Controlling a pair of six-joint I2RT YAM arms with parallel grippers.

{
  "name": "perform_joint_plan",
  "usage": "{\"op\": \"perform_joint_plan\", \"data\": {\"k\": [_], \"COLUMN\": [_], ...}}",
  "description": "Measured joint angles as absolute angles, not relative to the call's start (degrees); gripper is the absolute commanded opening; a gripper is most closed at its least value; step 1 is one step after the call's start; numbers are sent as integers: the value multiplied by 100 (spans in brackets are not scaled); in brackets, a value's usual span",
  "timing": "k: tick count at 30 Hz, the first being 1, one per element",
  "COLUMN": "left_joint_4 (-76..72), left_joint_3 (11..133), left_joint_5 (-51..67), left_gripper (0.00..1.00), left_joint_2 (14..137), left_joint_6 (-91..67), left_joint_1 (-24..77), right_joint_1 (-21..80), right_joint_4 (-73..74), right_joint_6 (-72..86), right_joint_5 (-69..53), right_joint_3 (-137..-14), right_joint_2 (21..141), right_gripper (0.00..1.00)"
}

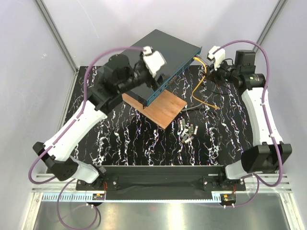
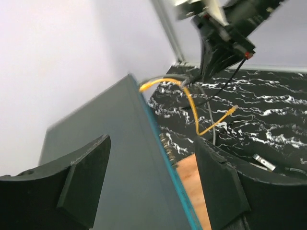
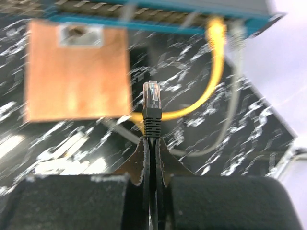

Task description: Insert the plug into the switch port

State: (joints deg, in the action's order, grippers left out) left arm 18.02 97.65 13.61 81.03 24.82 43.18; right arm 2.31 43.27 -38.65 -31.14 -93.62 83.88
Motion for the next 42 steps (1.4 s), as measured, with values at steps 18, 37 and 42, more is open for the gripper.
{"op": "perform_joint_plan", "data": {"k": [18,37,42], "left_joint_4": [2222,2388,2388], "left_joint_3": [9915,10060,10060], "left_joint_5": [1334,1017,1017], "left_gripper": [77,78,78], "left_joint_2": [8571,9124,9124], "left_joint_6": [930,786,786], "left_joint_1": [3712,3695,3684], "right_joint_1": [333,484,484], "right_joint_4": [2676,2716,2873], "right_joint_6": [-3524,-3345,-3295], "right_joint_5": [-2888,-2792,-2792], "right_joint_3": [-9810,-10331,-10462], "right_joint_2": [9682,10204,10259], "right_gripper": [0,0,0]}}
